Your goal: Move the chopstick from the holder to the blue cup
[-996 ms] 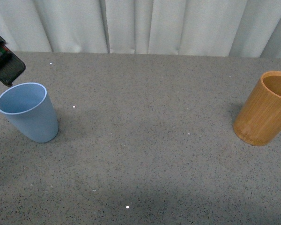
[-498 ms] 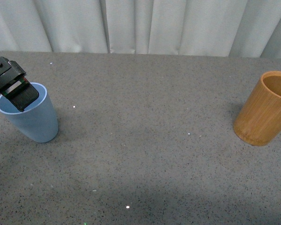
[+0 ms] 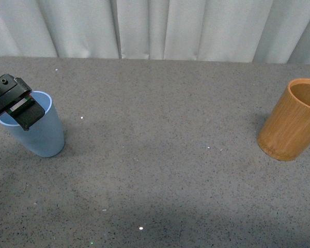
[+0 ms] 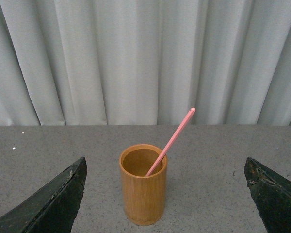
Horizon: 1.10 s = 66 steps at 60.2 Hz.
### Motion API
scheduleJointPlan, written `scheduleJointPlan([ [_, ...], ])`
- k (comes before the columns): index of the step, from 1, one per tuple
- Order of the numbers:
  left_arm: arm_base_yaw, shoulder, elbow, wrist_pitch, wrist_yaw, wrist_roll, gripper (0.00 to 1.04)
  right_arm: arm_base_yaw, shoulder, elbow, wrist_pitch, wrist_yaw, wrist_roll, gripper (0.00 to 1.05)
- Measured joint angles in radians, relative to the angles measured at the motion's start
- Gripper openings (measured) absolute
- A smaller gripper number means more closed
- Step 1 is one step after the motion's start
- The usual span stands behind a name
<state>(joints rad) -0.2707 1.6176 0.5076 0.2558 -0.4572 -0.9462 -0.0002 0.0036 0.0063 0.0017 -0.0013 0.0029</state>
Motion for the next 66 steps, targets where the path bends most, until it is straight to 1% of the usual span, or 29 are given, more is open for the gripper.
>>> scheduleJointPlan([
  [40, 0.042, 0.069, 0.021, 0.040, 0.015, -0.024, 0.98, 0.000, 0.000, 0.000, 0.000, 0.000, 0.000, 0.95],
  [51, 0.042, 0.084, 0.021, 0.048, 0.014, -0.026, 0.98, 0.000, 0.000, 0.000, 0.000, 0.000, 0.000, 0.95],
  [54, 0.042, 0.087, 0.021, 0.053, 0.009, -0.024, 0.94, 0.000, 0.000, 0.000, 0.000, 0.000, 0.000, 0.95],
  [60, 0.039, 0.095, 0.021, 0.065, 0.008, -0.024, 0.78, 0.000, 0.000, 0.000, 0.000, 0.000, 0.000, 0.95],
  [64, 0.035, 0.102, 0.021, 0.082, 0.018, -0.026, 0.63, 0.000, 0.000, 0.000, 0.000, 0.000, 0.000, 0.95],
  [66, 0.032, 0.106, 0.021, 0.093, 0.028, -0.029, 0.54, 0.000, 0.000, 0.000, 0.000, 0.000, 0.000, 0.95],
])
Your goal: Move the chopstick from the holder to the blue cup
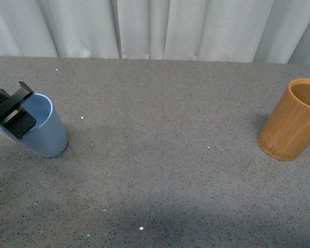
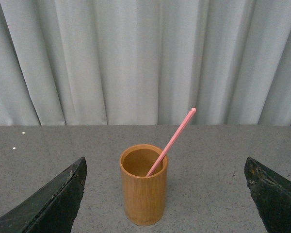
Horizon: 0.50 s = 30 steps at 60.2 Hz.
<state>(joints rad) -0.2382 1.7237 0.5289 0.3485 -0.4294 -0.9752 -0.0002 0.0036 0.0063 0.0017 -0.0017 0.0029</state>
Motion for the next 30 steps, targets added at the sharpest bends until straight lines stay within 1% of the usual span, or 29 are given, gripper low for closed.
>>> scheduleJointPlan([
  [2, -0.001, 0.003, 0.000, 0.003, 0.010, -0.006, 0.47, 0.000, 0.000, 0.000, 0.000, 0.000, 0.000, 0.95],
  [6, -0.003, 0.006, 0.000, 0.012, 0.022, -0.017, 0.38, 0.000, 0.000, 0.000, 0.000, 0.000, 0.000, 0.95],
  [15, -0.004, 0.014, 0.000, 0.045, 0.064, -0.048, 0.13, 0.000, 0.000, 0.000, 0.000, 0.000, 0.000, 0.95],
  [19, -0.004, 0.015, -0.002, 0.056, 0.074, -0.053, 0.04, 0.000, 0.000, 0.000, 0.000, 0.000, 0.000, 0.95],
  [30, 0.001, 0.009, -0.002, 0.085, 0.099, -0.041, 0.04, 0.000, 0.000, 0.000, 0.000, 0.000, 0.000, 0.95],
])
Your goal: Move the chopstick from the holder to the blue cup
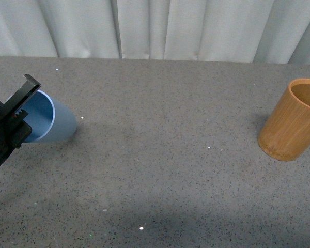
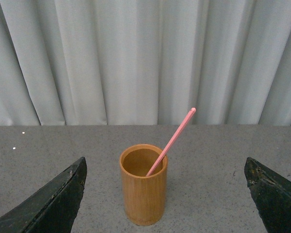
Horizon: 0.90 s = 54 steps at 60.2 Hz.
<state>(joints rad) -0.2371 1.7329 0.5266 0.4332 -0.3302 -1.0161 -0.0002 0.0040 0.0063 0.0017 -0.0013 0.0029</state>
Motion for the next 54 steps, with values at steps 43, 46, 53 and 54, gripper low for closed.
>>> scheduleJointPlan([
  [43, -0.113, 0.024, 0.224, -0.088, 0.209, 0.535, 0.04, 0.000, 0.000, 0.000, 0.000, 0.000, 0.000, 0.95],
  [46, -0.127, 0.029, 0.233, -0.099, 0.214, 0.568, 0.04, 0.000, 0.000, 0.000, 0.000, 0.000, 0.000, 0.95],
  [53, -0.163, 0.041, 0.245, -0.135, 0.236, 0.639, 0.04, 0.000, 0.000, 0.000, 0.000, 0.000, 0.000, 0.95],
  [54, -0.166, 0.042, 0.245, -0.137, 0.238, 0.646, 0.04, 0.000, 0.000, 0.000, 0.000, 0.000, 0.000, 0.95],
])
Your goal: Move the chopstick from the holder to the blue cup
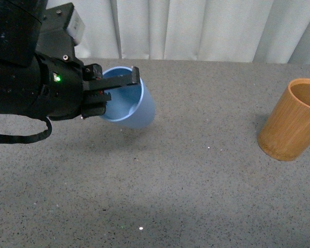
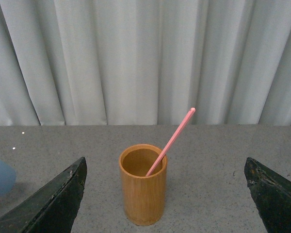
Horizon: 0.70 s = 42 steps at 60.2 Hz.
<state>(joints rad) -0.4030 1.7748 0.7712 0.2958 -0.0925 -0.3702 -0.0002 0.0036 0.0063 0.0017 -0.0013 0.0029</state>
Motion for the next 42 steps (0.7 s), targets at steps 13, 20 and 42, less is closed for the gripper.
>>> scheduleJointPlan([
  [13, -0.039, 0.005, 0.000, -0.028, 0.002, 0.104, 0.04, 0.000, 0.000, 0.000, 0.000, 0.000, 0.000, 0.95],
  [20, -0.045, 0.012, 0.000, -0.037, -0.011, 0.124, 0.04, 0.000, 0.000, 0.000, 0.000, 0.000, 0.000, 0.95],
  [42, -0.050, 0.036, 0.000, -0.063, -0.045, 0.175, 0.04, 0.000, 0.000, 0.000, 0.000, 0.000, 0.000, 0.95],
])
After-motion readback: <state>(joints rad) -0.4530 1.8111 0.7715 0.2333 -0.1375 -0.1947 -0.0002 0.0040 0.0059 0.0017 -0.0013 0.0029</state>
